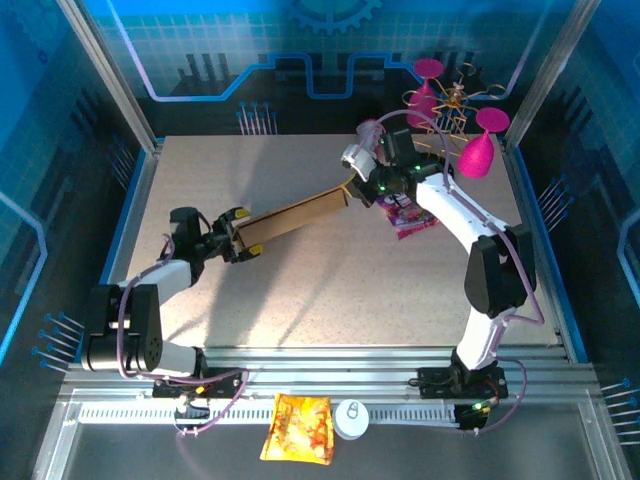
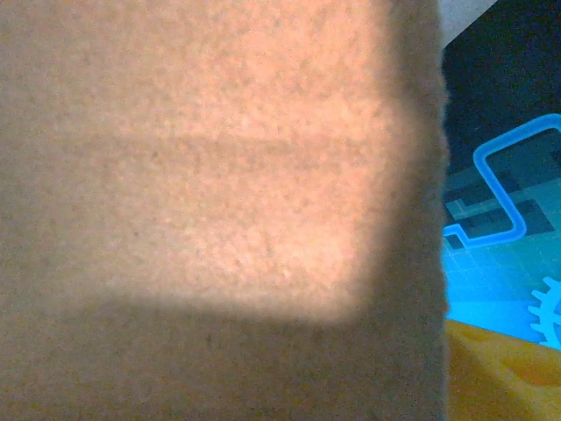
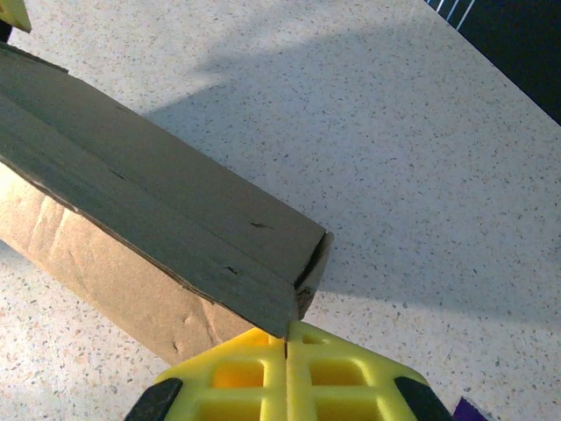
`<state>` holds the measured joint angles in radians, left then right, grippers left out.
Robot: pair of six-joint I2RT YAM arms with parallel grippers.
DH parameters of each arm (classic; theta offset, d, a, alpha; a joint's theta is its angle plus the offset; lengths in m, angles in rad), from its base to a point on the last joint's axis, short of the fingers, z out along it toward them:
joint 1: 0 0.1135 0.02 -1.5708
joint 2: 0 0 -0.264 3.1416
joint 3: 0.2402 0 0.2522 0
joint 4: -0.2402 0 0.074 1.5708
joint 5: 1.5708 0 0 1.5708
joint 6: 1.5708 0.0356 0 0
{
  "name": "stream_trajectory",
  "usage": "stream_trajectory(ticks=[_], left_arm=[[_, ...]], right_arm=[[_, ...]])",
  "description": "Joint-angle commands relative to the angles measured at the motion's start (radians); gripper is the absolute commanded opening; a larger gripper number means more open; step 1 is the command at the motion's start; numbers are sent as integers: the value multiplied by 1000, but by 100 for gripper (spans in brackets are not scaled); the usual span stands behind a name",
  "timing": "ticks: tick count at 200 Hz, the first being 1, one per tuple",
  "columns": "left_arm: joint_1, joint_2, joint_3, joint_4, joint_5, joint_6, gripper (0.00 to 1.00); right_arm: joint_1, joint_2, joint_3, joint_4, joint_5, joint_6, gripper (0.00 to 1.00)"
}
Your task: Fold the paper box
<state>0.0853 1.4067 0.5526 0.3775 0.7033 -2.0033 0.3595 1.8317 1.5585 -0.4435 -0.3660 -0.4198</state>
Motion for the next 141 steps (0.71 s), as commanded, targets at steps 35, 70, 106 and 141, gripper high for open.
stream_trajectory(ticks=[35, 70, 106, 141], left_arm=[[13, -65, 7, -30, -11, -347, 78], [13, -82, -22, 1, -58, -377, 44], [9, -102, -20, -8, -90, -408, 26], [-10, -134, -29, -24, -122, -439, 25]], right_arm=[[21, 44, 55, -94, 41, 39, 0], [27, 28, 38, -74, 35, 80, 0], [32, -16, 24, -67, 45, 181, 0], [35, -74, -43, -41, 51, 307, 0]])
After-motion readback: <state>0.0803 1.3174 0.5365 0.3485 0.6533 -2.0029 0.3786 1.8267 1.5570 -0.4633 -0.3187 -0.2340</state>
